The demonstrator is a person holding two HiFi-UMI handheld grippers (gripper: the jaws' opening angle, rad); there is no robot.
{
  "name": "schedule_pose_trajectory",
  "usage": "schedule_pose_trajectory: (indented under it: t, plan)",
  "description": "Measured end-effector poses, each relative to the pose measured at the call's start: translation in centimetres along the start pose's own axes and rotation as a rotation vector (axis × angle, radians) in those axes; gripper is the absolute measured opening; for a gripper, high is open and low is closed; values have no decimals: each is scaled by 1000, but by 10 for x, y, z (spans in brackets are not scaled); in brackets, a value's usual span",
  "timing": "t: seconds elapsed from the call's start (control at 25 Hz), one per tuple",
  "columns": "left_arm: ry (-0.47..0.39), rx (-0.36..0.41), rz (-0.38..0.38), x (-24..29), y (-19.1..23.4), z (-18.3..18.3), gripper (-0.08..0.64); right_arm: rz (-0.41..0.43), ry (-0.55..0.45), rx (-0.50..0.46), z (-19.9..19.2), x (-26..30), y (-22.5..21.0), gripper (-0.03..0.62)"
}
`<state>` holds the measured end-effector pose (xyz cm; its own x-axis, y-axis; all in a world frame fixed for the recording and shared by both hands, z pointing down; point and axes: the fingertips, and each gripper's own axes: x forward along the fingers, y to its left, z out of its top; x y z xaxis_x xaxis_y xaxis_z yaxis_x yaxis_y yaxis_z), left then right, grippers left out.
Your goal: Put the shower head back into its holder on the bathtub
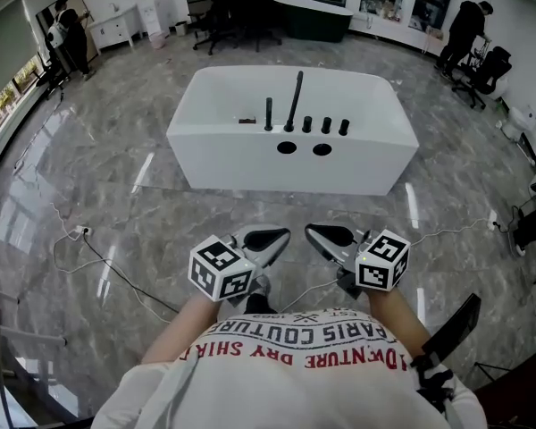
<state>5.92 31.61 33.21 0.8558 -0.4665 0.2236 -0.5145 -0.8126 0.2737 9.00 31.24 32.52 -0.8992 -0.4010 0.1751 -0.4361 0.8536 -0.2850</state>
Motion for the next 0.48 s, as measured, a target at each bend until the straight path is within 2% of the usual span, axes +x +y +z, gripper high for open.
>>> schedule_pose_trajectory:
  t: [0.16, 0.48]
  plan:
    - [-31, 13, -10, 1, -2, 11, 0, -2, -9, -27, 12, -3, -2, 5]
    - [-37, 51, -2, -2, -3, 17, 0, -6, -25, -62, 13, -2, 1, 5]
